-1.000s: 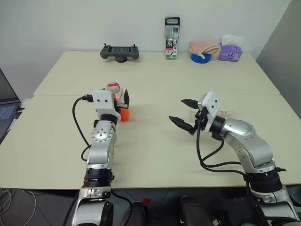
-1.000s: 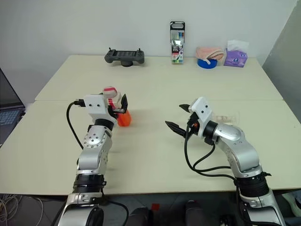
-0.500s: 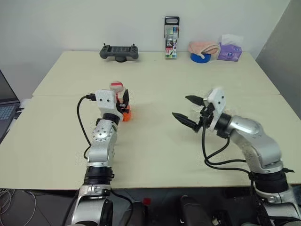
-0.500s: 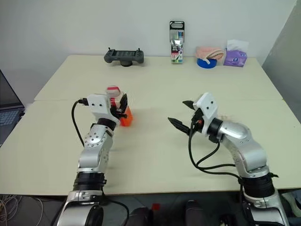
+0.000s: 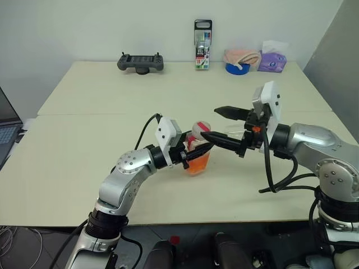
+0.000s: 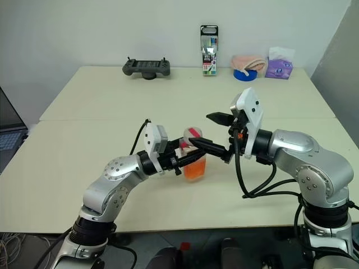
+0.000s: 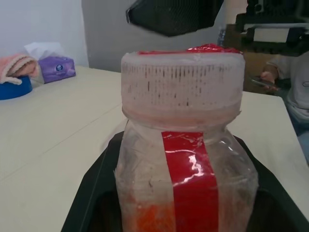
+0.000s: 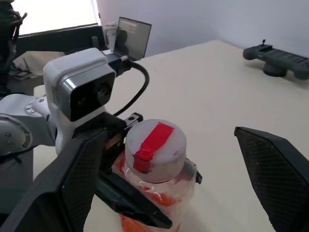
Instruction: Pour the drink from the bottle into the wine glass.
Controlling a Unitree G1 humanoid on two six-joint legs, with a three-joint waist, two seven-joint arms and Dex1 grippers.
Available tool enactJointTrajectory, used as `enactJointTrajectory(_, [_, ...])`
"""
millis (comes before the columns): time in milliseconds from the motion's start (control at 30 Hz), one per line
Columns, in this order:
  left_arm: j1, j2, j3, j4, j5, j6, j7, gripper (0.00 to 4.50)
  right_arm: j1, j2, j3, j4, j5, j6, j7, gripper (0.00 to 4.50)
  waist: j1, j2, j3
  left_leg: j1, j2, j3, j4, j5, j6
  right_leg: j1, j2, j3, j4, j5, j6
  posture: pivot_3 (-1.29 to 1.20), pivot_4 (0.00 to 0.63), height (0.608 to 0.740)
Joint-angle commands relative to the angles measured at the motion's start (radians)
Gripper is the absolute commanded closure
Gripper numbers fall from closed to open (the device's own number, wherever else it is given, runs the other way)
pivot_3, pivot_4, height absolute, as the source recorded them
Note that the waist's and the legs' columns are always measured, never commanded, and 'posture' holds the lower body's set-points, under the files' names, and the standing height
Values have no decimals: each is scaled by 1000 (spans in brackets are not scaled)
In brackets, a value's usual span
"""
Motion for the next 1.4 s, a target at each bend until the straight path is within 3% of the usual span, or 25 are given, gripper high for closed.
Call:
enactJointTrajectory(33, [-21,-3,-20,-39,24,-45,-17,2537,-25,-14,-21,-46,53,28,-27,0,0,0,0,0,0,0,0,0,0,0,0,0,0,0,0,0,150,740])
enactJointTrajectory(300, [-15,-28,-23,-32,46,-76,-12,2553,-20,6,2,-29,61,65,-106,0,1,0,0,0,0,0,0,0,0,0,0,0,-1,0,-1,0,150,740])
enactJointTrajectory(500, [-9,-44,-8,-46,38,-60,14,2554,-38,-5,35,-27,57,84,-125,1951,1,0,0,0,0,0,0,0,0,0,0,1,0,0,0,0,150,740])
enactJointTrajectory(600, [-9,-39,-8,-45,44,-66,13,2570,-41,5,31,-26,67,85,-132,2013,1,0,0,0,0,0,0,0,0,0,0,0,0,0,0,0,150,740])
enactJointTrajectory(700, [-11,-35,-8,-40,50,-71,13,2576,-45,4,32,-19,52,66,-139,2558,1,0,0,0,0,0,0,0,0,0,0,0,-1,0,0,0,150,740])
enactJointTrajectory(833, [-5,-30,-15,-43,46,-69,2,2577,-54,3,27,2,44,33,-125,2611,1,0,0,0,0,0,0,0,0,0,0,0,-1,0,0,0,150,740])
enactJointTrajectory(900, [-4,-29,-20,-47,38,-64,-5,2577,-55,-26,43,21,24,-4,-71,2611,1,0,0,0,0,0,0,0,0,0,0,0,0,0,0,0,150,740])
enactJointTrajectory(1000, [-20,-22,-17,-41,-16,-12,-47,2584,-31,-231,187,60,25,-184,544,2611,6,2,1,-1,-1,1,0,0,0,0,-1,0,-2,0,0,0,150,740])
enactJointTrajectory(1067, [-30,-16,-24,-31,-23,1,-68,2592,-105,-267,316,154,-101,-326,711,2612,2,1,1,-1,-2,1,1,-1,1,1,-2,-1,-3,-1,2,0,150,740])
enactJointTrajectory(1167, [-33,-16,-36,-22,-8,-11,-77,2597,-197,-248,406,283,-223,-447,819,2612,-16,1,1,2,0,3,1,-1,1,2,0,1,-1,-1,2,0,150,740])
enactJointTrajectory(1333, [-36,-44,-44,-17,18,-30,-54,2598,-236,-198,377,397,-282,-493,820,2612,-11,1,1,2,4,0,1,-1,1,1,4,0,0,0,0,0,150,740])
enactJointTrajectory(1400, [-34,-53,-40,-14,27,-34,-40,2599,-236,-181,327,399,-237,-457,810,1866,-7,1,1,1,3,0,1,-1,1,0,3,0,0,1,-2,0,150,740])
